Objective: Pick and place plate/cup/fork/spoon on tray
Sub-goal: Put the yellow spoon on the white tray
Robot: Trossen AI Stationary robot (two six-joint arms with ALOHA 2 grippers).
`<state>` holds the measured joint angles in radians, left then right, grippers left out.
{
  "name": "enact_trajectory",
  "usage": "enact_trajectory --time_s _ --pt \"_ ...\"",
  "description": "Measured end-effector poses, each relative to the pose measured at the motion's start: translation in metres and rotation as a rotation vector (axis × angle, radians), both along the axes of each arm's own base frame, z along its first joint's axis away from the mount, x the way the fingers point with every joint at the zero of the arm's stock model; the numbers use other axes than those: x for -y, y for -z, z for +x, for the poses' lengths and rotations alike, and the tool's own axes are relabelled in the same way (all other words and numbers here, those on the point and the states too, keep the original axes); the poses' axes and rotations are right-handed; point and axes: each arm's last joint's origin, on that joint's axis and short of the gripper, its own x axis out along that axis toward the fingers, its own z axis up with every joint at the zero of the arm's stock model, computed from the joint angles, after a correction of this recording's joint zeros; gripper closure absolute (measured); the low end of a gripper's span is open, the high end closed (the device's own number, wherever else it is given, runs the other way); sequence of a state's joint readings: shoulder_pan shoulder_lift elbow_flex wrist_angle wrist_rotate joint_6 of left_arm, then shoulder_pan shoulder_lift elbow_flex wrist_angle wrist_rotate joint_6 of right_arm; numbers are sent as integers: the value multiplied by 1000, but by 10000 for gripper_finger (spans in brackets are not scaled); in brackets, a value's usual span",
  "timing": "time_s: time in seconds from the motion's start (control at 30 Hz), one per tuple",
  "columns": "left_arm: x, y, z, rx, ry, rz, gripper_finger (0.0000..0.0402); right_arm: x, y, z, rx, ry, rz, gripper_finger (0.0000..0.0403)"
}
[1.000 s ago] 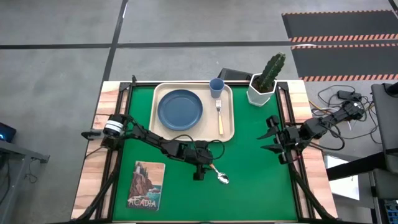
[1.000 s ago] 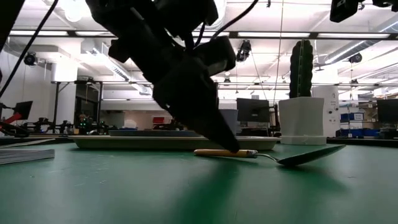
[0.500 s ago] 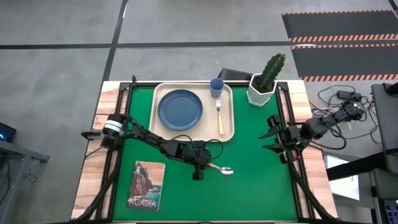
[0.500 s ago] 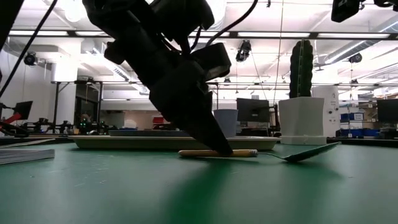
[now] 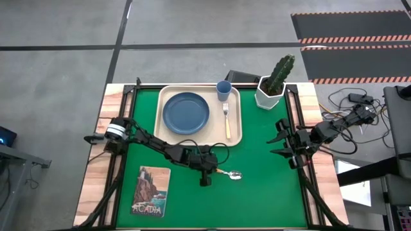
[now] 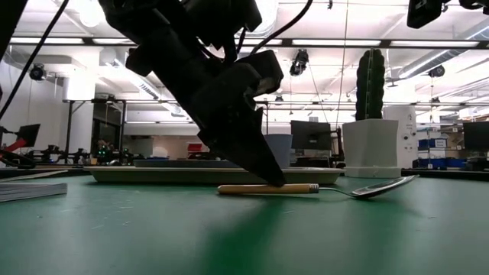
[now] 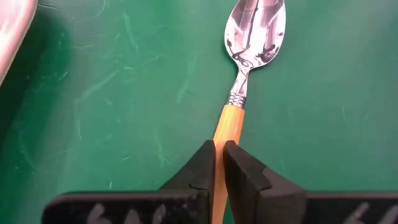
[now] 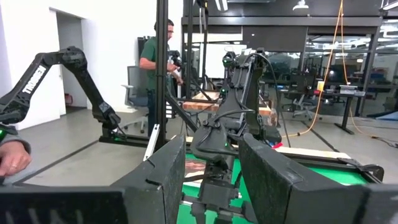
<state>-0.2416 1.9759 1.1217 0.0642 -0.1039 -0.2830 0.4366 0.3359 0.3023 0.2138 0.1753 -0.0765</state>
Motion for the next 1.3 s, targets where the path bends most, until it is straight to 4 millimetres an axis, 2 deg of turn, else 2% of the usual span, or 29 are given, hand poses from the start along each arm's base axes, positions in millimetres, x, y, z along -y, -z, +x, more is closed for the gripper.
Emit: enact_trajectory --time_s 0.13,0.37,0.5,0.67,0.9,1.17,1.3 --pt "-1 1 -1 6 -17 32 359 0 0 0 0 0 0 264" --pt "-3 10 -7 15 14 101 271 0 0 0 0 0 -2 264" --pt "-3 13 -9 24 13 103 249 0 0 0 0 0 -2 264" --pt "-3 16 -12 31 7 101 270 0 0 0 0 0 -2 264" --pt "-3 16 -13 26 -30 74 361 0 0 0 -4 -1 4 264" --pt "-3 8 -13 33 -107 39 364 0 2 1 -25 -1 0 264" --pt "-5 -11 -15 100 -175 52 364 0 2 0 -27 -3 12 264"
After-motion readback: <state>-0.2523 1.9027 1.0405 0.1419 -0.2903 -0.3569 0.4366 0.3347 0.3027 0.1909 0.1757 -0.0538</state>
